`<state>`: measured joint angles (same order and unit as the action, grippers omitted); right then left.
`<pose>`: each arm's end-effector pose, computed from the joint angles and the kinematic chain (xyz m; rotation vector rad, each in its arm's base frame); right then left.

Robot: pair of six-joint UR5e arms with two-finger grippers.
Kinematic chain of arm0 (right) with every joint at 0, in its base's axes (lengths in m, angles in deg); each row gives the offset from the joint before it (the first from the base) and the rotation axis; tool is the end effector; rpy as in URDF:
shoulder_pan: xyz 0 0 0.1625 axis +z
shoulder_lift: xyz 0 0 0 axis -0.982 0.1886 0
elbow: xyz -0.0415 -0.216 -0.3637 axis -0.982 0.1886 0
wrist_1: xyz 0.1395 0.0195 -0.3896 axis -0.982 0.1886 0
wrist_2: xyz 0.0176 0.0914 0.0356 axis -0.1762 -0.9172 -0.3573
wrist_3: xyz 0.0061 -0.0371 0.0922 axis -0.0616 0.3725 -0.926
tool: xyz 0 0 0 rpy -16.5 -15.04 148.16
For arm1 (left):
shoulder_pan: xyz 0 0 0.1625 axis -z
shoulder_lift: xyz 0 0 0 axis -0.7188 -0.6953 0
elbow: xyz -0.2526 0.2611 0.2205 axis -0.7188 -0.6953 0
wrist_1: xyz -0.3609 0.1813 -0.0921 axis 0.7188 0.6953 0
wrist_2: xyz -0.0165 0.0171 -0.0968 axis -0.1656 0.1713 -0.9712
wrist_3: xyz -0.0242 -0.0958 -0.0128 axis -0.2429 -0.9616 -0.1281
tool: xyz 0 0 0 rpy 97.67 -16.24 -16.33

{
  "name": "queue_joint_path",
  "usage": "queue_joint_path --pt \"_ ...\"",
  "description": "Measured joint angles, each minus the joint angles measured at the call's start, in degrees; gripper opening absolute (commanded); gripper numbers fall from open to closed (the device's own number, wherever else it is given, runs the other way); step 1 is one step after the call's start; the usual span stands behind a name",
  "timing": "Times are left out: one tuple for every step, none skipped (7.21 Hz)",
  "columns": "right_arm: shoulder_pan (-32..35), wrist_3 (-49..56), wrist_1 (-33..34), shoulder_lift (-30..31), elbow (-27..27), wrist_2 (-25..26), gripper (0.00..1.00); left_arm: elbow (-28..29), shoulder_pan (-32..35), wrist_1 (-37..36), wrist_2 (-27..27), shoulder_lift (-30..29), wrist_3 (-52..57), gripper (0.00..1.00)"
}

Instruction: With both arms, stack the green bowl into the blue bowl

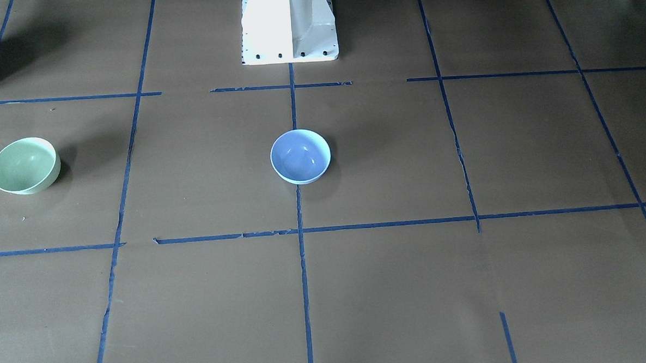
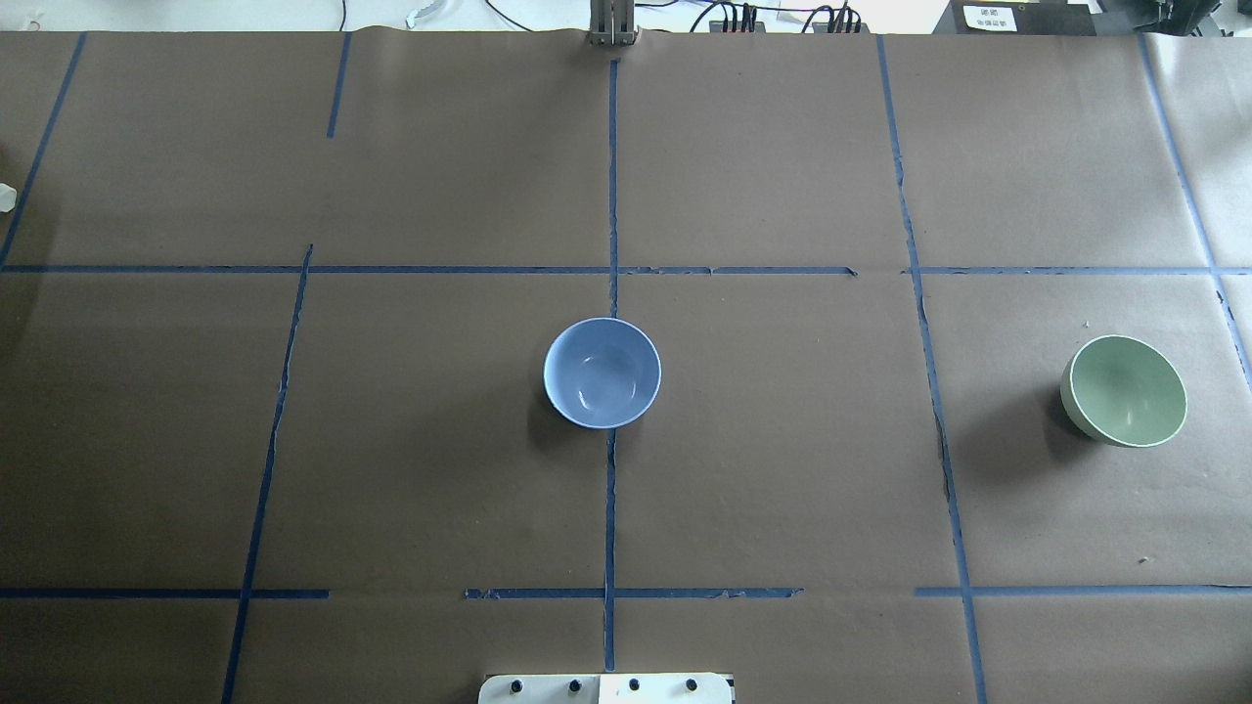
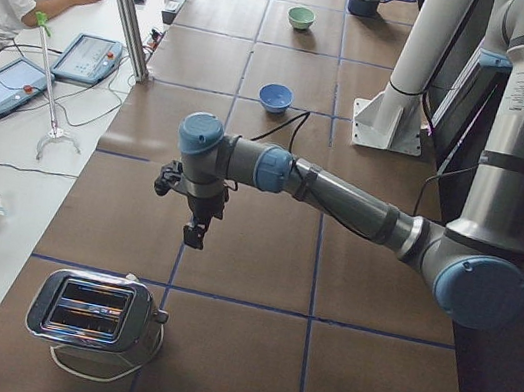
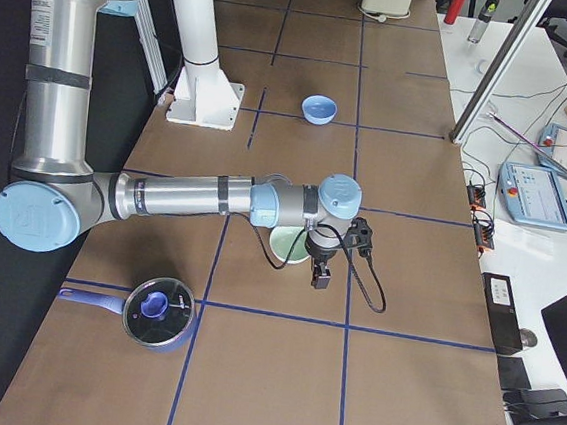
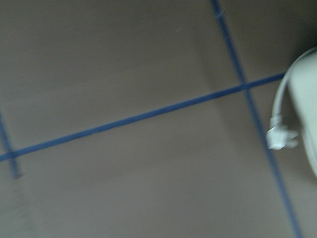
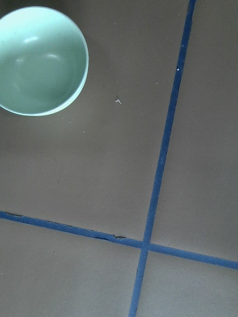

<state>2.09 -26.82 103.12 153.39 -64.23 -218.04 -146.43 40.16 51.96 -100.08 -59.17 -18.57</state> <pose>-0.0093 -0.4682 0.5890 0.0660 -0.8044 -0.1674 -0.0326 -0.4915 0.5767 0.0588 0.7435 0.2314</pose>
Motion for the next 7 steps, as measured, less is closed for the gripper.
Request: queue_joint_path --pt "-0.87 -4.75 -4.64 1.45 -0.23 -0.42 1.0 1.2 2.22 1.14 -0.69 2.57 2.97 1.0" --pt "-3.01 -10.86 -10.7 3.23 -0.14 -0.45 0.99 1.8 3.15 1.68 -0.95 3.71 4.23 1.0" --pt "-5.78 -17.62 -18.03 5.37 0.31 -0.15 0.99 2.06 3.48 1.88 -1.05 4.1 4.62 1.0" --pt "-9.02 -24.94 -25.74 6.9 1.47 0.72 0.98 2.1 3.57 1.95 -1.36 4.21 4.6 1.0" --pt "-12.49 -31.1 -33.02 7.41 3.96 2.3 0.93 2.13 3.59 1.97 -2.51 4.21 4.43 1.0" --pt "-15.97 -35.43 -39.03 7.36 7.2 4.21 0.86 2.18 3.62 1.98 -3.92 4.21 4.35 1.0" --pt "-18.84 -37.73 -42.25 7.23 9.57 5.92 0.49 2.22 3.62 1.98 -4.57 4.21 4.31 1.0"
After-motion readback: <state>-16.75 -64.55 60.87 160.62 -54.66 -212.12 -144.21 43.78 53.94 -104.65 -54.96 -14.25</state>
